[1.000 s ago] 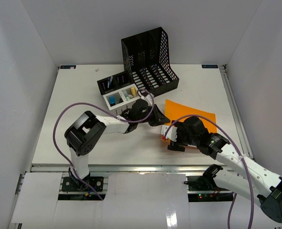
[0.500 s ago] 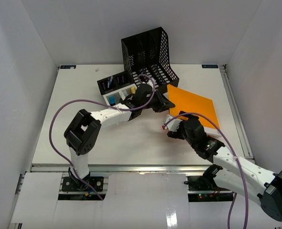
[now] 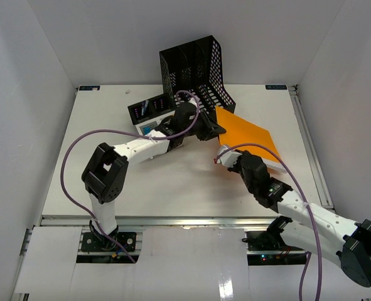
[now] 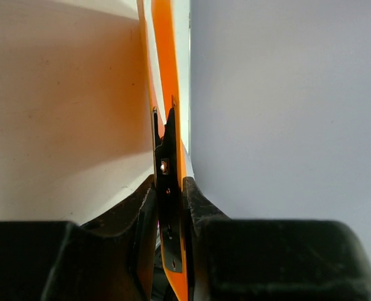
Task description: Organize the desk
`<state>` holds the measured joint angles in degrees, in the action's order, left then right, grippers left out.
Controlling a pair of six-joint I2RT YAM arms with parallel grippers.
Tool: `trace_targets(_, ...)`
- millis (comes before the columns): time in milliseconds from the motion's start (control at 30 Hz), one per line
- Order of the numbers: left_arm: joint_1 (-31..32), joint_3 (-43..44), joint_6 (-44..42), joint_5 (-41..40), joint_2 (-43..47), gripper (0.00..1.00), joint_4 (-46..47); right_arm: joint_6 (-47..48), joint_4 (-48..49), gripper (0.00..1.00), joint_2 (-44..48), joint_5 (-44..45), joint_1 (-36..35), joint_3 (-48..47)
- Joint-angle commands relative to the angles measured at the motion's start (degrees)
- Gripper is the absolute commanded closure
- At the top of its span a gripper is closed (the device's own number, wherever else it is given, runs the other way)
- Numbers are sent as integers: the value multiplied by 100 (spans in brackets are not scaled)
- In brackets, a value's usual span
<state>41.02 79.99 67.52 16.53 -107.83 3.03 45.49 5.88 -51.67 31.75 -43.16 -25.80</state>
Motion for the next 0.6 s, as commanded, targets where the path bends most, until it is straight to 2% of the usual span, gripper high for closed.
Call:
trace_targets(0, -155, 234, -373, -10, 678, 48, 143, -82, 92, 92, 300, -440, -17, -831)
trace_targets(67, -237, 196, -554, -44, 839, 38, 278, -90, 41, 92, 303, -514, -9, -1027)
trace_targets(133, -343, 85, -995, -213, 1249, 21, 457, -130, -37, 92, 281, -675, 32, -1355)
trace_targets(233, -450, 49, -1575, -629, 1893, 2, 521, -281, -143, 92, 138, -983, 134, -1912)
trace_targets(433, -566, -166, -2942, -1479, 3227, 2, 446, -591, -154, 92, -461, -1502, 232, -3050)
trace_targets(567, -587, -959, -3704, -2156, 4206, 2, 349, -1054, -140, 92, -1180, -2053, 437, -3966)
